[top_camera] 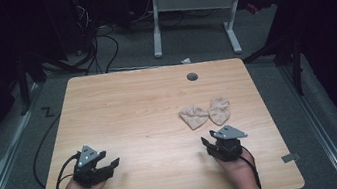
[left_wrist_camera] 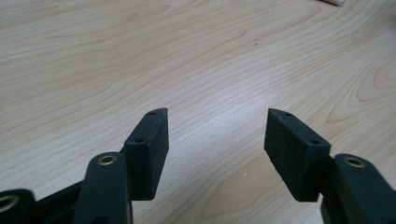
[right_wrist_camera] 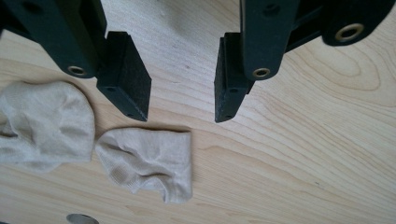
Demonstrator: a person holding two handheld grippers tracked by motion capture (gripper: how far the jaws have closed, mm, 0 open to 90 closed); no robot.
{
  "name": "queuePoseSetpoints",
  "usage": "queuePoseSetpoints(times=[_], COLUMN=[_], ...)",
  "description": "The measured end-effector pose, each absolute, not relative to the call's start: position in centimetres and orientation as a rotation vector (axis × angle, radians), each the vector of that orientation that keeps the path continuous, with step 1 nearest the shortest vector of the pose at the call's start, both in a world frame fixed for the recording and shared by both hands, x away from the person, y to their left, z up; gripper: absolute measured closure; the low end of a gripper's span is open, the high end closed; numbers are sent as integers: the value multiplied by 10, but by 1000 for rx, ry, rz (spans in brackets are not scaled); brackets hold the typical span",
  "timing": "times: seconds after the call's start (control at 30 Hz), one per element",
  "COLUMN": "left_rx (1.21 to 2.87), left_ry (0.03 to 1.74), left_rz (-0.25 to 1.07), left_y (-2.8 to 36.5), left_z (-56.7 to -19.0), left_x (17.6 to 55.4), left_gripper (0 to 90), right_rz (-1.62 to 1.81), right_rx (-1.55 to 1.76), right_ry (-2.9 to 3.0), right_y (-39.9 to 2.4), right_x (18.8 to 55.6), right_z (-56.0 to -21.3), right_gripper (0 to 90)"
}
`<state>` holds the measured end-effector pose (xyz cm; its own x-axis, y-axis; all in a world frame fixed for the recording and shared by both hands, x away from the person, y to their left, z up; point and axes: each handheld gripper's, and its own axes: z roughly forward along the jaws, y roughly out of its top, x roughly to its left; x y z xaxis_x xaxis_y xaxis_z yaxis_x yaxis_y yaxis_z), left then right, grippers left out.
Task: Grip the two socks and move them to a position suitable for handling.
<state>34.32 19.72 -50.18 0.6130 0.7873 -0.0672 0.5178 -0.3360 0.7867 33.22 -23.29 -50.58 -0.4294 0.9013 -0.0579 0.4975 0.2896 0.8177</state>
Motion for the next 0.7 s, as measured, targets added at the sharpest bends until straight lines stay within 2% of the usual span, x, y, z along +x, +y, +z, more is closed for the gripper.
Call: queuePoseSetpoints(times=[0.37, 0.7], left_rx=[2031, 2043], left_ry=[995, 998], left_rz=[458, 440], left_y=[191, 193], left_z=[-503, -504], left_x=[343, 342], left_gripper=[408, 407], right_rz=[1048, 1037], right_rx=[1293, 1290], right_ry=[2026, 2039], right_y=[-245, -241], right_x=[330, 332], right_z=[-506, -507], right_gripper=[568, 570])
